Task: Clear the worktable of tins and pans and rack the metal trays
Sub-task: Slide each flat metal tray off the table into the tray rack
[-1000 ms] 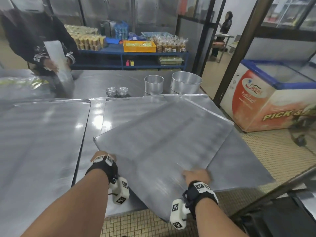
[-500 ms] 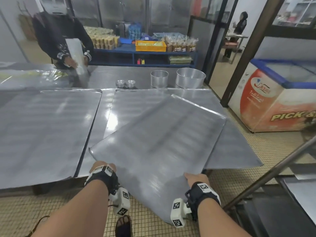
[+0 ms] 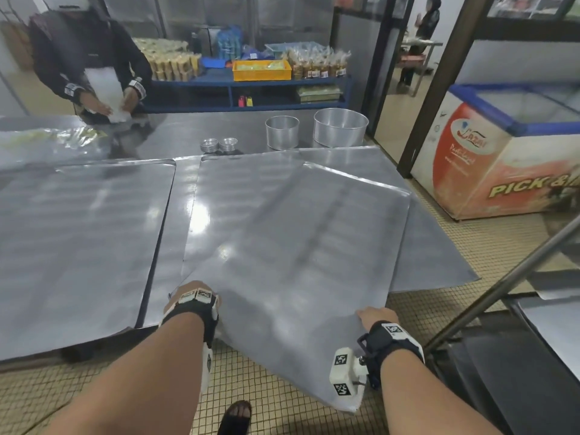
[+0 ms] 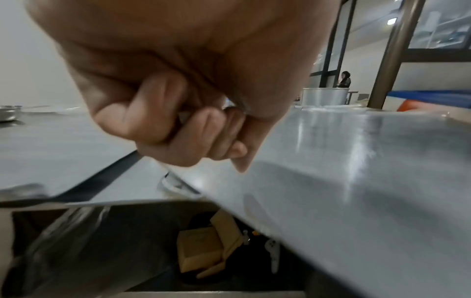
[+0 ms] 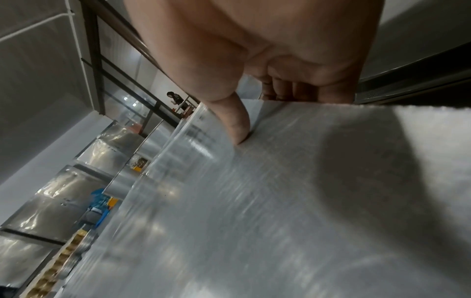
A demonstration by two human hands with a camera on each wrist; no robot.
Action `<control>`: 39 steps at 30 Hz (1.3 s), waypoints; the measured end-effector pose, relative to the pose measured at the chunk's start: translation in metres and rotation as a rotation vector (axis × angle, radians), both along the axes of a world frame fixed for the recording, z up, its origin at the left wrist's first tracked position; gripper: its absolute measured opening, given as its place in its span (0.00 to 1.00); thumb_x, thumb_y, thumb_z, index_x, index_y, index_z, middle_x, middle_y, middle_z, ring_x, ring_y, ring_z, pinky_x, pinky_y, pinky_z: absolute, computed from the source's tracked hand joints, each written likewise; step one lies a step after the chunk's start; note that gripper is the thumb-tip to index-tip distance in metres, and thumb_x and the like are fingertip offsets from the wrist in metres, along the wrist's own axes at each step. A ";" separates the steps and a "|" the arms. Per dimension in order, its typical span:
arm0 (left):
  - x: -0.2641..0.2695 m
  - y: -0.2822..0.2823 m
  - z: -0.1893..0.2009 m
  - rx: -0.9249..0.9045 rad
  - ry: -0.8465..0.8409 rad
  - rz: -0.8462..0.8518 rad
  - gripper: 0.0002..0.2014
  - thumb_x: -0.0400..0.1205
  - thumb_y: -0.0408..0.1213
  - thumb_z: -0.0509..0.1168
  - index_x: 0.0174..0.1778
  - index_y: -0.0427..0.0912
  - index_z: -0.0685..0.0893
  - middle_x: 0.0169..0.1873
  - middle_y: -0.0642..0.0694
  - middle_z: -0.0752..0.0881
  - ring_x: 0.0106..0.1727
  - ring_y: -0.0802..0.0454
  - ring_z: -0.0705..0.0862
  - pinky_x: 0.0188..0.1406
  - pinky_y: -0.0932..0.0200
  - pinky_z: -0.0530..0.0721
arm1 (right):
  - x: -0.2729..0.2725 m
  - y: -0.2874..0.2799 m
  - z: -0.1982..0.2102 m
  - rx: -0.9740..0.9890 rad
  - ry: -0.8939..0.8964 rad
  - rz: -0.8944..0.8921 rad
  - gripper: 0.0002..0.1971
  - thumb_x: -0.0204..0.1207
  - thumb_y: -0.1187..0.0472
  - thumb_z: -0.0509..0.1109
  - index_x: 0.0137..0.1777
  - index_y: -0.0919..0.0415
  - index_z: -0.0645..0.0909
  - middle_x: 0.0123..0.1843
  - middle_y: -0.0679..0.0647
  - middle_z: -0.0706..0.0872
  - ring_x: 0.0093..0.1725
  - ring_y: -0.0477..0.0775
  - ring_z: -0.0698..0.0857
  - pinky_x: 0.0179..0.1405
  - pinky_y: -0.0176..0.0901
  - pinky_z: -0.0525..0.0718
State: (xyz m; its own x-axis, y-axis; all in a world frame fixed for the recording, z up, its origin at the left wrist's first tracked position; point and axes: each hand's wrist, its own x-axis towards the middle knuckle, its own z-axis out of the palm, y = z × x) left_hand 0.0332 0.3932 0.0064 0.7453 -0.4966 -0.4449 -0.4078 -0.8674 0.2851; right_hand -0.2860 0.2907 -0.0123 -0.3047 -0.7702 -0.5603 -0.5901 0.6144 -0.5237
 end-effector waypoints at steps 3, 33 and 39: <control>0.009 -0.034 0.006 0.098 0.037 -0.153 0.14 0.79 0.40 0.69 0.56 0.35 0.89 0.41 0.43 0.85 0.58 0.40 0.88 0.62 0.48 0.86 | 0.004 -0.001 0.004 -0.009 0.007 -0.021 0.20 0.88 0.58 0.54 0.75 0.61 0.78 0.75 0.60 0.80 0.74 0.61 0.79 0.70 0.42 0.78; 0.086 -0.120 -0.012 -0.127 0.374 0.137 0.37 0.53 0.64 0.82 0.46 0.37 0.86 0.42 0.34 0.90 0.45 0.32 0.88 0.60 0.37 0.84 | 0.056 0.028 0.023 -0.104 -0.148 -0.738 0.18 0.76 0.65 0.68 0.62 0.76 0.80 0.51 0.67 0.82 0.47 0.66 0.80 0.48 0.50 0.77; 0.098 -0.083 0.005 -0.224 0.414 0.213 0.37 0.55 0.57 0.84 0.48 0.31 0.86 0.39 0.32 0.90 0.40 0.35 0.89 0.55 0.40 0.88 | 0.066 0.042 0.035 -0.083 -0.154 -0.624 0.19 0.65 0.61 0.71 0.52 0.75 0.84 0.46 0.65 0.88 0.43 0.65 0.88 0.45 0.53 0.87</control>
